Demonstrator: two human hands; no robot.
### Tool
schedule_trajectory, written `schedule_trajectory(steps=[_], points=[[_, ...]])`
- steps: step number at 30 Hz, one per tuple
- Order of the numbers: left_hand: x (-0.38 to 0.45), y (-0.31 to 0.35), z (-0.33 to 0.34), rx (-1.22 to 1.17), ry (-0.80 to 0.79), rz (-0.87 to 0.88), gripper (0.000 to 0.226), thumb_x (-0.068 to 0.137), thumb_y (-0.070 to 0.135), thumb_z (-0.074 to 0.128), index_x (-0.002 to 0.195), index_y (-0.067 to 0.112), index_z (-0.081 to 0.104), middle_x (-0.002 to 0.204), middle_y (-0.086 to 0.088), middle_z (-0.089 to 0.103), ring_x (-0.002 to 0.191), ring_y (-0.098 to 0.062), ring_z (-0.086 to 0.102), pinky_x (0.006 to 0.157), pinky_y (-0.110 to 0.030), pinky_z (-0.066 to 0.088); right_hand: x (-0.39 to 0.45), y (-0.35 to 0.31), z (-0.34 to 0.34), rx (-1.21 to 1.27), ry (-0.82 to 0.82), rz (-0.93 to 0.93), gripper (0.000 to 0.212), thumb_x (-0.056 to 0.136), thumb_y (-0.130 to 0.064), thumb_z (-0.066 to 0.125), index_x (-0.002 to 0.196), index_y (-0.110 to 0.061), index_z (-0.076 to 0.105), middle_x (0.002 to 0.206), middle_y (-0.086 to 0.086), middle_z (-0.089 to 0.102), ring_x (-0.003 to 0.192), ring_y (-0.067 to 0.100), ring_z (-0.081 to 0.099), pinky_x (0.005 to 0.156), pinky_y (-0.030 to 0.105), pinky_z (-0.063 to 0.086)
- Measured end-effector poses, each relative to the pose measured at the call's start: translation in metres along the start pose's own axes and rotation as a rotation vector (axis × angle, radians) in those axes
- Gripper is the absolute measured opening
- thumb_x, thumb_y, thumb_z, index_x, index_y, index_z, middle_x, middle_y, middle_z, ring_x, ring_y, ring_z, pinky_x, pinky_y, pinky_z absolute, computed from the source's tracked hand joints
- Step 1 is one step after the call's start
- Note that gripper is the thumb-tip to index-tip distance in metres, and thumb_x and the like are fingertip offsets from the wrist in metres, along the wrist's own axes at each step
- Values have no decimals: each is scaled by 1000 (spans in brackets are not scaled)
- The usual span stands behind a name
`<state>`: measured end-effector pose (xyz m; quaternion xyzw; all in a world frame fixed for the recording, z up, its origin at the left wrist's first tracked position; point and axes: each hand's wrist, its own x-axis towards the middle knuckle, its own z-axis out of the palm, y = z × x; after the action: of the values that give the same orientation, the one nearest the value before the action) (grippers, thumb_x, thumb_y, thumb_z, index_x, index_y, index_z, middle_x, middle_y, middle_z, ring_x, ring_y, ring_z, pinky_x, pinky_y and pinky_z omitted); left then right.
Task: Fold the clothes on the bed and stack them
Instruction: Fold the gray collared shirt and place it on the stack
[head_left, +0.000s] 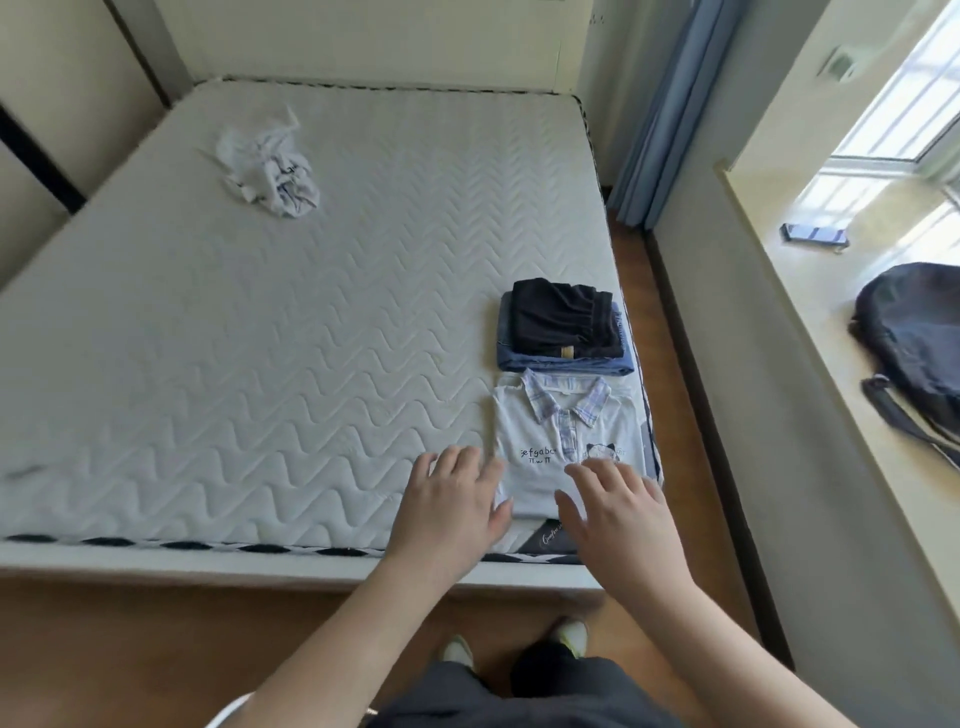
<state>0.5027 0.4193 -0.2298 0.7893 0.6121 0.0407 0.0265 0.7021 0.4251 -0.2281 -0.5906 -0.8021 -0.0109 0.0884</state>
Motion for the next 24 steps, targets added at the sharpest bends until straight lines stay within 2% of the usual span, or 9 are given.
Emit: schedule_trajectory(steps=[4, 9, 13, 16, 19, 24], points=[[-14, -3, -45, 50, 93, -33, 50, 87, 49, 39, 117, 19, 65, 111, -2, 65, 102, -24, 62, 90, -43, 47, -6, -10, -29, 3, 12, -36, 30, 82, -32, 74, 107, -14, 69, 101, 3, 68, 88, 28, 66, 72, 40, 52], [-39, 7, -72, 124, 146, -141, 47, 87, 49, 50, 121, 19, 64, 118, -6, 64, 112, -27, 59, 98, -49, 46, 8, -15, -49, 39, 92, -125, 28, 83, -31, 73, 103, -12, 71, 102, 6, 69, 87, 31, 66, 76, 42, 53], [-68, 25, -87, 171, 166, -273, 50, 88, 49, 40, 119, 18, 64, 114, -6, 64, 111, -29, 59, 101, -49, 44, 7, -21, -54, 79, 184, -273, 31, 93, -38, 51, 103, -14, 68, 101, 5, 66, 89, 29, 64, 78, 41, 50], [-95, 29, -96, 183, 208, -379, 49, 90, 48, 44, 122, 16, 61, 113, -5, 61, 112, -28, 56, 101, -45, 44, 1, -25, -56, 142, 237, -353, 40, 93, -42, 43, 107, -13, 68, 113, 9, 65, 104, 31, 62, 85, 43, 49], [-125, 28, -106, 213, 229, -485, 49, 92, 47, 45, 125, 15, 60, 117, -7, 59, 114, -30, 53, 99, -46, 43, -7, -40, -58, 214, 223, -428, 41, 94, -41, 43, 109, -12, 68, 119, 11, 63, 114, 32, 59, 89, 45, 48], [-182, 25, -107, 259, 225, -600, 44, 95, 44, 46, 123, 15, 61, 122, -8, 58, 122, -31, 51, 102, -48, 41, -23, -86, -65, 307, 158, -557, 39, 92, -39, 45, 108, -12, 69, 113, 10, 65, 106, 31, 62, 85, 44, 50]])
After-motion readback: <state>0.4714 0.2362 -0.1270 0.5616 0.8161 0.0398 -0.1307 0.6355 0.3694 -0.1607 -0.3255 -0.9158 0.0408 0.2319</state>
